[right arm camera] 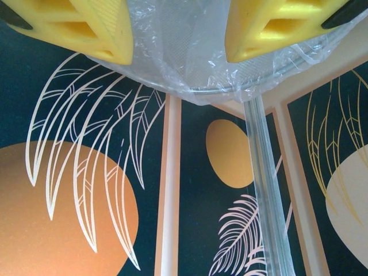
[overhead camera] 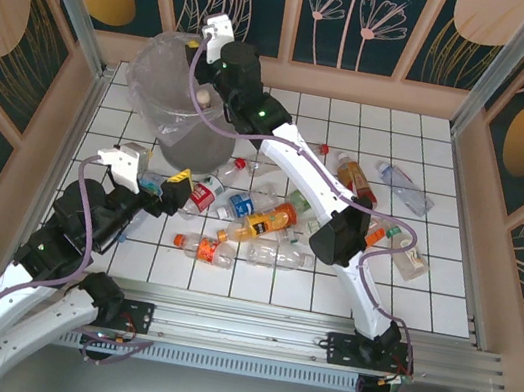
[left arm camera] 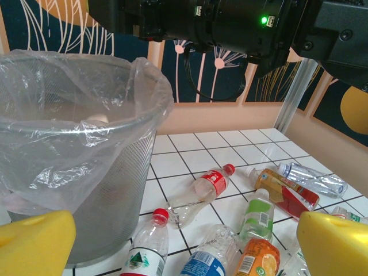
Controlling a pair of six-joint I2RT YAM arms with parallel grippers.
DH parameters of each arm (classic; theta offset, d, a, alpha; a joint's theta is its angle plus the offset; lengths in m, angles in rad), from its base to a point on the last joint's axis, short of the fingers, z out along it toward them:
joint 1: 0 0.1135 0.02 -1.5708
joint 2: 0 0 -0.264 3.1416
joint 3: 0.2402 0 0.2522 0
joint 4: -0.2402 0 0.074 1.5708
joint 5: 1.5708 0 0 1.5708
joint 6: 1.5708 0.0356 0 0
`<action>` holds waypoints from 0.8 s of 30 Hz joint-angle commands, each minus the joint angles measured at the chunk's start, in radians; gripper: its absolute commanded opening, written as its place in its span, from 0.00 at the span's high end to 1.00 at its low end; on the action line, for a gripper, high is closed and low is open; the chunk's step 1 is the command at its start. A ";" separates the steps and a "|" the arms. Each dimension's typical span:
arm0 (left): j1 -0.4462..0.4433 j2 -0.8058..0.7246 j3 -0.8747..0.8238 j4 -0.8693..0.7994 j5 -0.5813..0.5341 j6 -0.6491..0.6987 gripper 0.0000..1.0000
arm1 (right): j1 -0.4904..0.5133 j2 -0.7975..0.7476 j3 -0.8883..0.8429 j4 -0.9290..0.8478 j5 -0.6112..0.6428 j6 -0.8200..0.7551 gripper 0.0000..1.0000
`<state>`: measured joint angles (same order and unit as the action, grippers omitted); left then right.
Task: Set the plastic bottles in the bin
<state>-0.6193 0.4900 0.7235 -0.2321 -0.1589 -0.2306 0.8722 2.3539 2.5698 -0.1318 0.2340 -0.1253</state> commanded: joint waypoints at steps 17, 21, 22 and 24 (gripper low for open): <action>-0.005 0.018 0.002 -0.007 -0.003 0.025 0.01 | -0.006 -0.169 -0.046 -0.074 -0.038 0.020 0.44; -0.004 0.024 0.005 -0.015 -0.010 0.027 0.02 | -0.003 -0.250 -0.134 -0.084 -0.034 0.004 0.41; -0.004 0.027 0.005 -0.016 -0.008 0.027 0.01 | -0.002 -0.281 -0.176 -0.077 -0.037 0.002 0.40; -0.005 0.028 0.007 -0.017 -0.002 0.026 0.01 | -0.001 -0.349 -0.255 -0.058 -0.046 -0.002 0.39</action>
<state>-0.6193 0.5175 0.7235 -0.2436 -0.1619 -0.2237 0.8715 2.1086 2.3817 -0.2111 0.2024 -0.1184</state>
